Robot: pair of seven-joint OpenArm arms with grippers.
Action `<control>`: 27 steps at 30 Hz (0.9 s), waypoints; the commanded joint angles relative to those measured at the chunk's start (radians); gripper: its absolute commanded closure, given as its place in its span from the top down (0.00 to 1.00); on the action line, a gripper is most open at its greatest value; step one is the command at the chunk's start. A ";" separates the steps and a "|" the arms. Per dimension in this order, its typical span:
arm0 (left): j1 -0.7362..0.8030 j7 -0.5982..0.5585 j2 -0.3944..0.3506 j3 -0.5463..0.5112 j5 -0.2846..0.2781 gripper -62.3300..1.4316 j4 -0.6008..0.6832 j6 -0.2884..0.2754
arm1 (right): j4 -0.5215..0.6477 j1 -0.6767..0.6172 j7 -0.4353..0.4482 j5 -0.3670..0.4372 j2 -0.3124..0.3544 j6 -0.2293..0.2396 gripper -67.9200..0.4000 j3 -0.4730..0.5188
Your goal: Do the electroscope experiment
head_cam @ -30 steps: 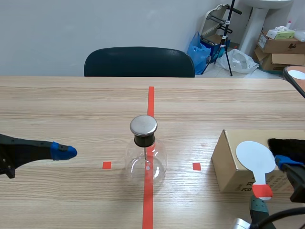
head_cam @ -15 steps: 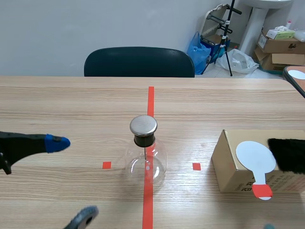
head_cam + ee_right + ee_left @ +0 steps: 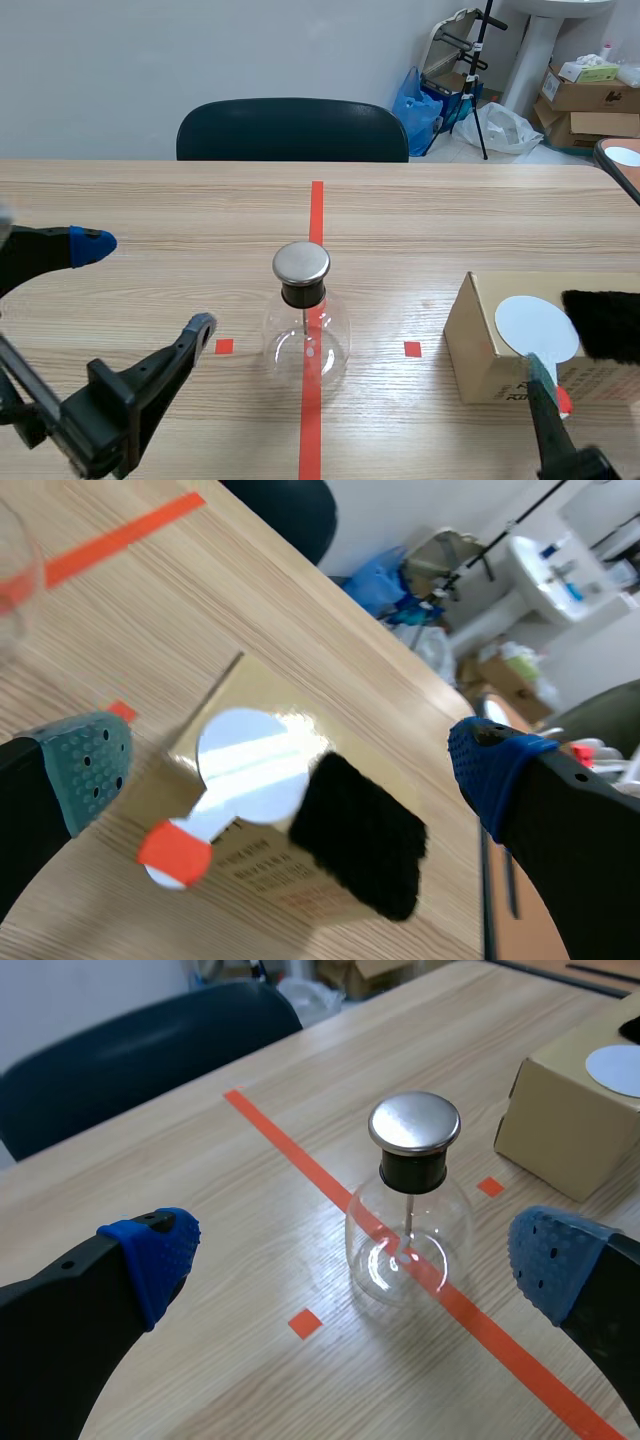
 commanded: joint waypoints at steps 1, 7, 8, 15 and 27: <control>-0.046 0.038 0.007 -0.001 -0.005 1.00 0.033 0.009 | 0.028 0.043 -0.029 0.036 0.028 0.031 1.00 0.009; -0.103 0.102 0.010 0.001 -0.051 1.00 0.069 0.084 | 0.076 0.162 -0.149 0.225 0.124 0.195 1.00 0.009; -0.102 0.101 0.010 0.001 -0.051 1.00 0.072 0.095 | 0.076 0.180 -0.161 0.247 0.135 0.225 1.00 0.009; -0.102 0.105 0.007 0.003 -0.053 1.00 0.072 0.106 | 0.076 0.290 -0.257 0.347 0.165 0.425 1.00 0.010; -0.099 0.165 -0.040 0.003 -0.056 1.00 0.072 0.113 | 0.076 0.347 -0.323 0.485 0.209 0.678 1.00 0.008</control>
